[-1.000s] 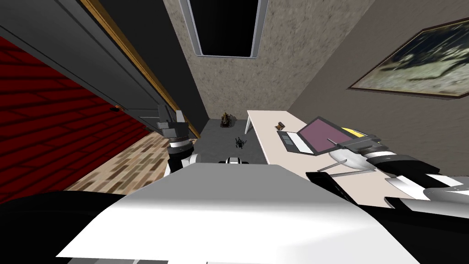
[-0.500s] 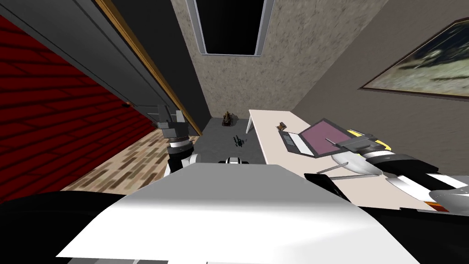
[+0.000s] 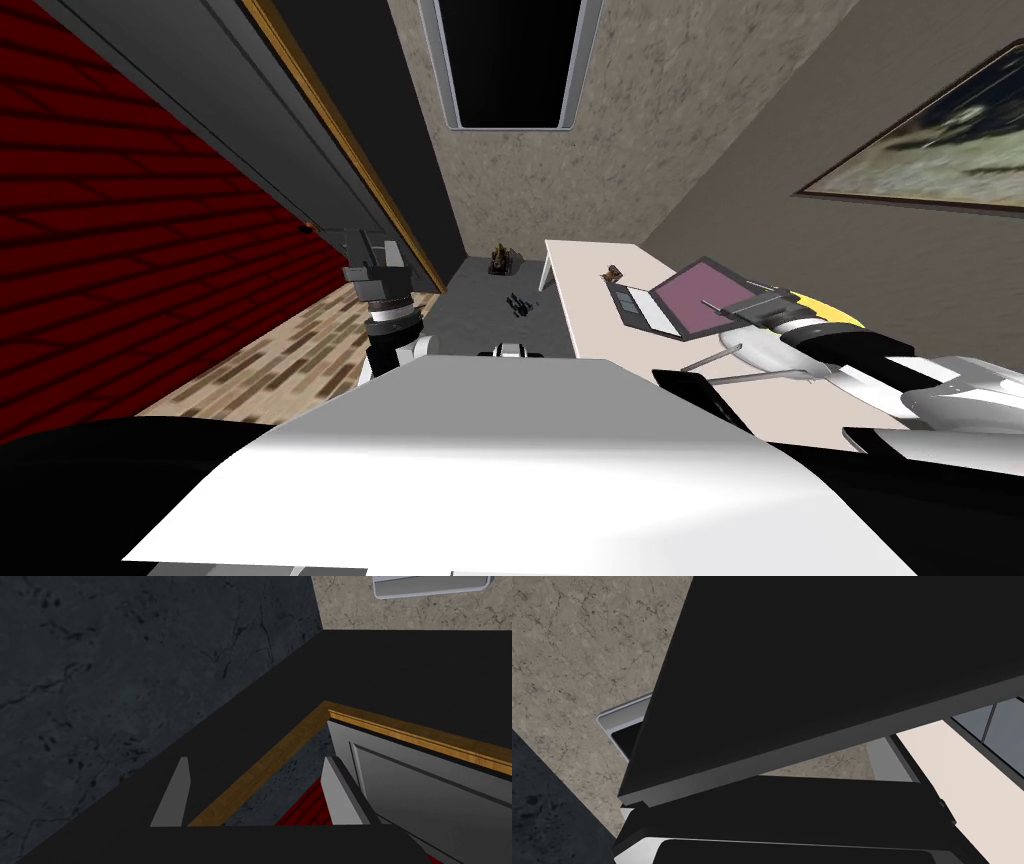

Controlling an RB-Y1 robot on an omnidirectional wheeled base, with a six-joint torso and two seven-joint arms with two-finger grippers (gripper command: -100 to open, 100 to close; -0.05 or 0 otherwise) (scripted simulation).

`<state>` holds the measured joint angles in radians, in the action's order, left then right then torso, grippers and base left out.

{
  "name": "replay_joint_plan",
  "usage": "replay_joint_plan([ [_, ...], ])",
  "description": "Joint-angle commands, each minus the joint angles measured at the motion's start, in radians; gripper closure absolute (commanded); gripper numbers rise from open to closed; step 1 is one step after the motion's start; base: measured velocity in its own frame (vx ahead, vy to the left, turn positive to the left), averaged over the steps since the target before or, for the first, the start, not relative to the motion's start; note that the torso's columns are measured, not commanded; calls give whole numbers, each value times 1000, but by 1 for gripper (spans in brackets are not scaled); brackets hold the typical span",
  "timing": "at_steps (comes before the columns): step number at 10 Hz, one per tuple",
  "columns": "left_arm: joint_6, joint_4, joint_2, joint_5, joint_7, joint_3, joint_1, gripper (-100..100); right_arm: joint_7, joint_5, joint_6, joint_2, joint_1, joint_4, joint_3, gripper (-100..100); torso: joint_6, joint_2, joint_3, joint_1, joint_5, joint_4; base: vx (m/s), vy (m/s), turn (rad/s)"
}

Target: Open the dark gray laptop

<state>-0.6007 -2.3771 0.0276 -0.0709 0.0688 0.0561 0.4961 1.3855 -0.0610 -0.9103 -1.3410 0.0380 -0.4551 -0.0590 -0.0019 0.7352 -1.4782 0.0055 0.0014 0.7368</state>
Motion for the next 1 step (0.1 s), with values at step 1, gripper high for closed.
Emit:
replay_joint_plan([
  [1, 0, 0, 0, 0, 0, 0, 0, 0, -74, -15, 75, -7, 30, -77, -7, -100, 2, 4, 3, -1, 0, 2, -28, 28, 92],
])
